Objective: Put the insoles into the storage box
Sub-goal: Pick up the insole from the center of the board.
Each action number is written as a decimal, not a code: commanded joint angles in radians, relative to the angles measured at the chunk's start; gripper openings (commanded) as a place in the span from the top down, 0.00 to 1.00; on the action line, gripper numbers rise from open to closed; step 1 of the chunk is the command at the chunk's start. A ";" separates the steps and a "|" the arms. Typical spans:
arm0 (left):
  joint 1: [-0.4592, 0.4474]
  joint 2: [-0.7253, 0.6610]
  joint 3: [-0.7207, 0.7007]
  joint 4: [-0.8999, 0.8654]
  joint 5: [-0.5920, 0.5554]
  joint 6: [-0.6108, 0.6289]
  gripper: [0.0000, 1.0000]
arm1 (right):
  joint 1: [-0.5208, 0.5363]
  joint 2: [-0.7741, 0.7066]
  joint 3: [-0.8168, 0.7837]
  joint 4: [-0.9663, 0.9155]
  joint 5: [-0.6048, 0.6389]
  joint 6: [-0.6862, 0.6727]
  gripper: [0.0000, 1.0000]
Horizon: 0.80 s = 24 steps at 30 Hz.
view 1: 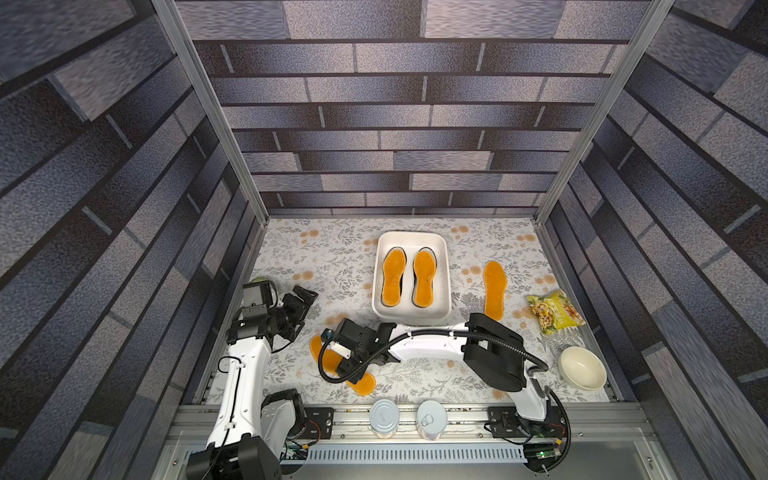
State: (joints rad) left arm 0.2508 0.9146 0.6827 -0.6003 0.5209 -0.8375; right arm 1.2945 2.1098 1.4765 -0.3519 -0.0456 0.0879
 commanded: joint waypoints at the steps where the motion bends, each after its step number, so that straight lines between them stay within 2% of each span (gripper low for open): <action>1: 0.007 -0.020 -0.007 -0.034 0.007 0.026 0.00 | 0.023 0.017 -0.002 -0.045 0.001 -0.026 0.23; 5: 0.008 -0.015 -0.006 -0.033 0.011 0.027 0.00 | 0.032 0.013 -0.005 -0.044 0.010 -0.031 0.20; 13: 0.009 -0.025 -0.008 -0.032 0.013 0.027 0.00 | 0.048 0.089 0.067 -0.146 0.132 -0.044 0.21; 16: 0.009 -0.024 -0.008 -0.032 0.014 0.028 0.00 | 0.049 0.098 0.077 -0.166 0.178 -0.042 0.29; 21: 0.010 -0.023 -0.013 -0.025 0.017 0.029 0.00 | 0.048 0.086 0.062 -0.153 0.193 -0.042 0.47; 24: 0.011 -0.023 -0.014 -0.026 0.018 0.028 0.00 | 0.048 0.072 0.046 -0.125 0.193 -0.043 0.55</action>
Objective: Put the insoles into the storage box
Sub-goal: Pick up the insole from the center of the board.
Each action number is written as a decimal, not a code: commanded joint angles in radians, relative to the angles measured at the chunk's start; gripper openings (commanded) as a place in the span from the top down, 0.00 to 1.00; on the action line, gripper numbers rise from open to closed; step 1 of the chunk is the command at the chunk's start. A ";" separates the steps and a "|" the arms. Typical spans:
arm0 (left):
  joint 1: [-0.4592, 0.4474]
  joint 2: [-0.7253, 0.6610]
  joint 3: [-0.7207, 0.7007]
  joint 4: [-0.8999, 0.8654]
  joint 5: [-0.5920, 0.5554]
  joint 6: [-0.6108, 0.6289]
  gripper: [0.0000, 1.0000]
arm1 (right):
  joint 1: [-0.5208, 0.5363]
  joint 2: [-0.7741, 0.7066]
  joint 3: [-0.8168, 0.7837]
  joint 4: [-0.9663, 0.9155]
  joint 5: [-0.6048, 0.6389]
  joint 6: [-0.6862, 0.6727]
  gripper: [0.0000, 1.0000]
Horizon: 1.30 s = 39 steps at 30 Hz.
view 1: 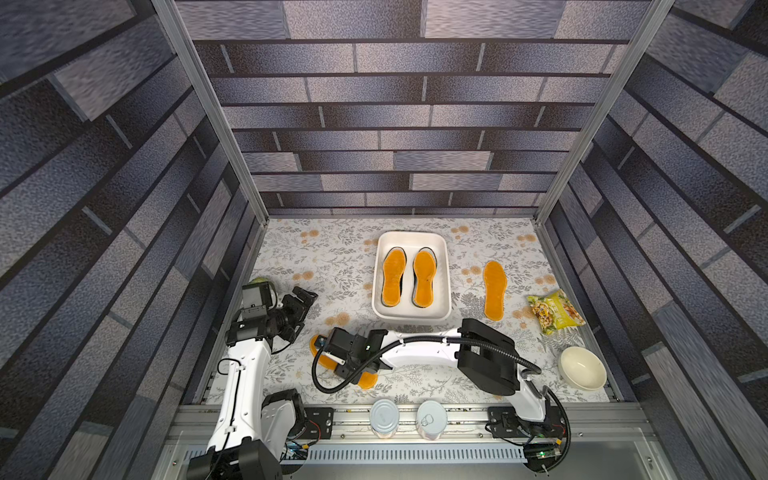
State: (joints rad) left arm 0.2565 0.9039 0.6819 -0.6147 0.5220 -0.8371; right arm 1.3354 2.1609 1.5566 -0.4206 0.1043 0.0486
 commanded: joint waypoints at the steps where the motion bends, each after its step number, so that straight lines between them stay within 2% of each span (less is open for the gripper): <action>1: 0.005 -0.012 -0.012 -0.011 0.016 0.027 0.00 | 0.007 0.015 -0.040 -0.044 0.043 -0.003 0.57; 8: 0.005 -0.013 -0.015 -0.004 0.016 0.026 0.00 | 0.006 -0.030 -0.088 0.037 0.057 -0.006 0.68; 16: 0.006 -0.011 -0.007 0.006 0.024 0.022 0.00 | -0.015 -0.084 -0.150 0.123 0.042 0.009 0.77; 27: 0.007 -0.011 -0.001 0.009 0.027 0.021 0.00 | -0.051 -0.171 -0.227 0.233 0.003 0.034 0.85; 39: 0.008 -0.014 0.004 0.009 0.031 0.018 0.00 | -0.057 -0.226 -0.243 0.268 0.015 0.027 0.90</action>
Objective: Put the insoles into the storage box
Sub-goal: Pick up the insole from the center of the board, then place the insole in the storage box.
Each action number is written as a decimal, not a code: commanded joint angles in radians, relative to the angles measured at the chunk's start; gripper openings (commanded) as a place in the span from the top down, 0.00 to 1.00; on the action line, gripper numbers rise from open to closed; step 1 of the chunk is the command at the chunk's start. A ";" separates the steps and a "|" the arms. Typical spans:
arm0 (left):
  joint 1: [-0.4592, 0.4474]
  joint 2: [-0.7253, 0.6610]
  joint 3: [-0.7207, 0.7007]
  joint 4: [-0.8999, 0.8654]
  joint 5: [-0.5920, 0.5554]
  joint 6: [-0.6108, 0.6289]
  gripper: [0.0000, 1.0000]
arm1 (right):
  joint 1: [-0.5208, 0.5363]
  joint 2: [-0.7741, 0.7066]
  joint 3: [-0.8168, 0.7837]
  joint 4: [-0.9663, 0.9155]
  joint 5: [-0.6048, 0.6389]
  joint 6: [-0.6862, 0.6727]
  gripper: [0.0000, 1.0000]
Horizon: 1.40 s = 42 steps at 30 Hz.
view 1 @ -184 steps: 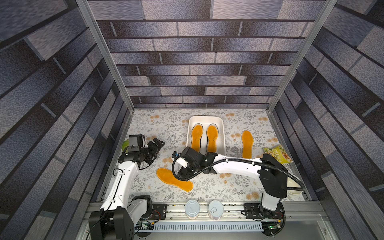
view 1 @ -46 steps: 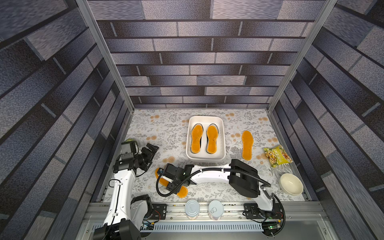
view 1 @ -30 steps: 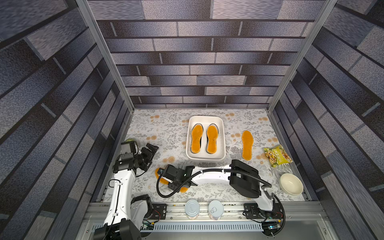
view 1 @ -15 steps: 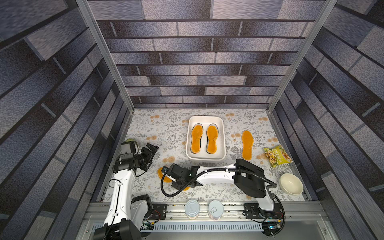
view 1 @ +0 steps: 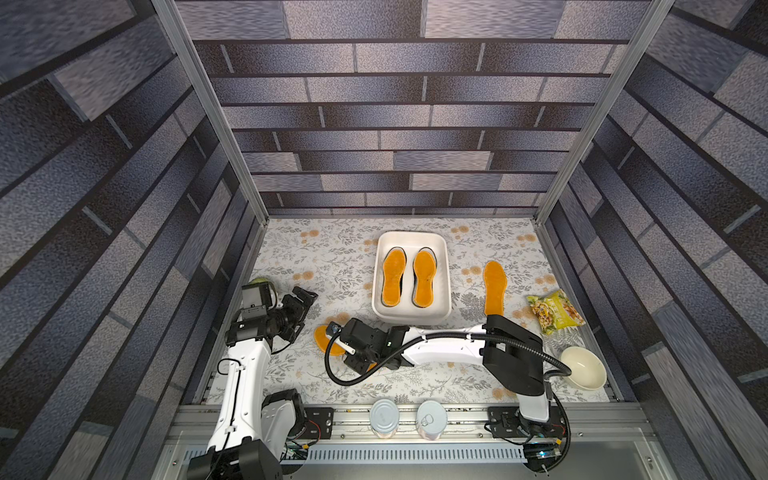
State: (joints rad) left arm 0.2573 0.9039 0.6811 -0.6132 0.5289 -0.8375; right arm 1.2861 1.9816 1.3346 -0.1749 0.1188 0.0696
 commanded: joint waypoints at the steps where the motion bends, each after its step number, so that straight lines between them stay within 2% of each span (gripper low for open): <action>1: 0.009 -0.014 0.005 0.013 0.029 0.016 0.00 | -0.008 -0.056 -0.024 0.024 0.002 0.004 0.90; 7: 0.043 -0.018 0.010 0.073 0.103 -0.020 0.00 | -0.010 -0.125 -0.038 0.025 0.032 -0.011 0.91; 17: 0.089 -0.038 0.056 0.058 0.114 -0.015 0.00 | -0.021 -0.251 -0.063 0.028 0.071 -0.021 0.92; 22: 0.091 -0.042 0.046 0.059 0.115 -0.016 0.00 | -0.052 -0.311 -0.064 0.017 0.108 0.021 0.94; 29: 0.091 -0.042 0.045 0.055 0.115 -0.015 0.00 | -0.143 -0.326 0.043 -0.144 0.266 0.183 1.00; 34: 0.089 -0.037 0.047 0.058 0.117 -0.012 0.00 | -0.203 -0.310 0.093 -0.191 0.343 0.302 1.00; 37: 0.089 -0.033 0.049 0.061 0.114 -0.008 0.00 | -0.250 -0.298 0.105 -0.206 0.362 0.409 1.00; 42: 0.087 -0.005 0.061 0.066 0.115 0.011 0.00 | -0.316 -0.228 0.194 -0.355 0.436 0.601 1.00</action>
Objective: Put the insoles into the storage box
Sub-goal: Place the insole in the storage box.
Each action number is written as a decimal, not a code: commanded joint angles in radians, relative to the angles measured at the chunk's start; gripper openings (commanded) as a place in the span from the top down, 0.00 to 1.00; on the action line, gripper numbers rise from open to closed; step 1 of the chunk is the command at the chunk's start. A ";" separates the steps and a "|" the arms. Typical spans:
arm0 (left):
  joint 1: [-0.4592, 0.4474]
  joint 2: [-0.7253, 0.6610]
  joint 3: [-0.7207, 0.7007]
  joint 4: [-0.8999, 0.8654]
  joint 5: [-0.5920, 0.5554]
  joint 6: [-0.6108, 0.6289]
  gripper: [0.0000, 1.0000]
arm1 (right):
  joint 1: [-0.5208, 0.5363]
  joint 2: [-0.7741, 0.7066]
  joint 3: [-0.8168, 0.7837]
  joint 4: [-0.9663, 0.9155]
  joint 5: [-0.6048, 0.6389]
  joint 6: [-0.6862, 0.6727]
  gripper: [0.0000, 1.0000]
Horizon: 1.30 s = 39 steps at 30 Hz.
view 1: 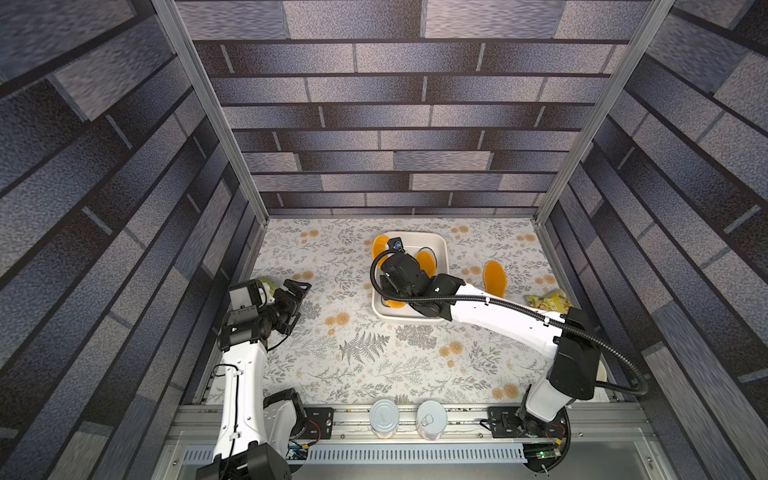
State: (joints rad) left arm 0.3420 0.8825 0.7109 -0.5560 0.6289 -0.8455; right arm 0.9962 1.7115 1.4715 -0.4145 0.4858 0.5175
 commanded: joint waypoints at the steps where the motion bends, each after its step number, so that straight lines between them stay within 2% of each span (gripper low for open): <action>1: 0.002 0.026 0.035 0.010 0.017 0.022 0.00 | -0.038 0.066 0.089 -0.151 0.070 0.176 1.00; 7: -0.012 0.086 0.054 0.049 0.034 0.029 0.00 | -0.085 0.212 0.243 -0.273 0.048 0.273 1.00; 13: -0.020 0.113 0.067 0.059 0.038 0.042 0.00 | -0.124 0.306 0.295 -0.267 -0.023 0.329 1.00; 18: -0.020 0.122 0.065 0.059 0.040 0.052 0.00 | -0.130 0.376 0.319 -0.273 -0.039 0.328 1.00; 39: -0.021 0.122 0.045 0.073 0.040 0.052 0.00 | -0.159 0.449 0.359 -0.220 -0.124 0.231 1.00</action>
State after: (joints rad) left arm 0.3267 1.0035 0.7513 -0.4908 0.6548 -0.8181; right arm 0.8474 2.1304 1.7943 -0.6342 0.3733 0.7753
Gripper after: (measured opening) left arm 0.997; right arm 0.099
